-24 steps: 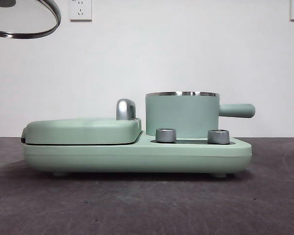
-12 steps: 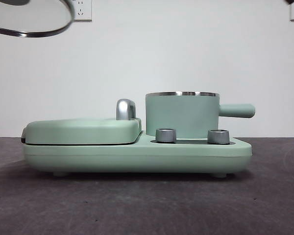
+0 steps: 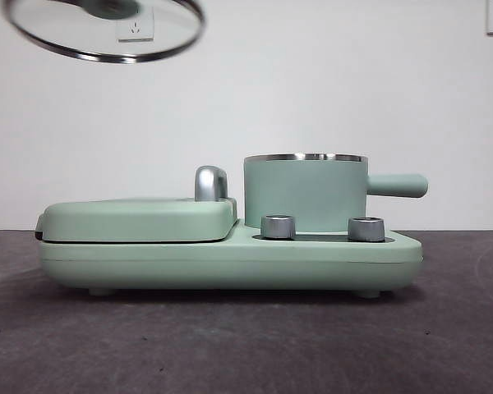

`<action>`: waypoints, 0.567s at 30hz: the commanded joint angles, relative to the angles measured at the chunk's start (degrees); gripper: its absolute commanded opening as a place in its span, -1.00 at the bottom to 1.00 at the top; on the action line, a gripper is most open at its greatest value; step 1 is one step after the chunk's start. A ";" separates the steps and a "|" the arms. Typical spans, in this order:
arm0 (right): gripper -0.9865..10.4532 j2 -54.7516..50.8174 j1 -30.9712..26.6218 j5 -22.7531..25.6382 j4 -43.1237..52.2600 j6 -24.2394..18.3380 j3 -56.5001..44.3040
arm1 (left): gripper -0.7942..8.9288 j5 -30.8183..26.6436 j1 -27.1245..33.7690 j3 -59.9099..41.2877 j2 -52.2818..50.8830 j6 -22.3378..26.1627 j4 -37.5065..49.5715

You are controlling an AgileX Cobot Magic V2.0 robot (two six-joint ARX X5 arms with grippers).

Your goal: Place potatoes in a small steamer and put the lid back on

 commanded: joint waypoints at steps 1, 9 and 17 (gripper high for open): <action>-0.42 0.09 0.28 0.20 -1.18 1.01 0.02 | -0.81 0.35 -1.81 1.42 5.68 0.37 8.81; -0.42 0.09 0.28 0.15 -3.37 0.96 0.02 | -0.81 0.35 -4.98 7.15 21.05 0.68 20.35; -0.42 0.09 0.28 0.15 -3.80 0.94 0.02 | -0.81 0.35 -6.64 19.65 35.43 5.38 20.46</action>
